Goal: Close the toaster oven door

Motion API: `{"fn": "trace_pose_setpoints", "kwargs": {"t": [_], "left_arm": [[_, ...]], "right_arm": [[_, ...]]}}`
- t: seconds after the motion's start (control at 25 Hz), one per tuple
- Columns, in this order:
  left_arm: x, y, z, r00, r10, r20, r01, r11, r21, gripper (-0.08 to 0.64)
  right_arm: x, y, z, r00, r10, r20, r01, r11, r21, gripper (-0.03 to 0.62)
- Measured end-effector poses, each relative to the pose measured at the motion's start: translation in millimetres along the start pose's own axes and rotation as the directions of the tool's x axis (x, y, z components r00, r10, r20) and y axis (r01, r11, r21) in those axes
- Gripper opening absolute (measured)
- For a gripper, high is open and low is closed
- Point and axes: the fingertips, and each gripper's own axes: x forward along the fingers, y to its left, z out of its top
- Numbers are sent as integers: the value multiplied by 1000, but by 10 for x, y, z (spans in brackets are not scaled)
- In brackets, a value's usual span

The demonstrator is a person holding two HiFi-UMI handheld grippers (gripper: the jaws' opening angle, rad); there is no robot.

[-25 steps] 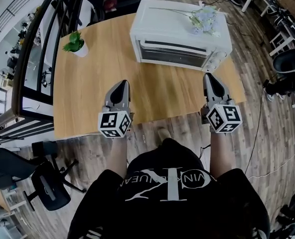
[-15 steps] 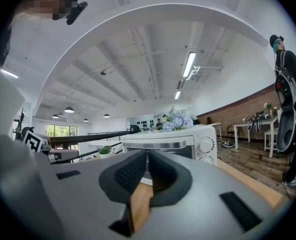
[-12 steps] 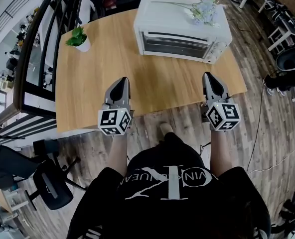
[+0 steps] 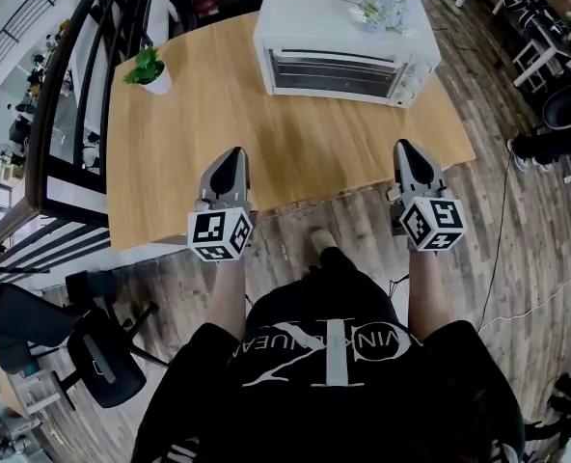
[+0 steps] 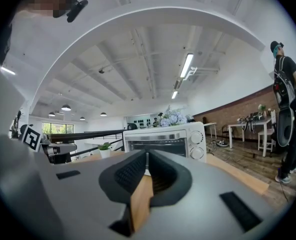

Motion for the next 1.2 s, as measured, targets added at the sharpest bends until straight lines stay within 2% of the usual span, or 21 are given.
{"fn": "trace_pose_setpoints", "kwargs": {"t": [1.2], "left_arm": [[-541, 0, -15, 1000, -4, 1, 4, 1000, 13, 11]], "right_arm": [[-395, 319, -121, 1000, -10, 9, 10, 1000, -1, 25]]}}
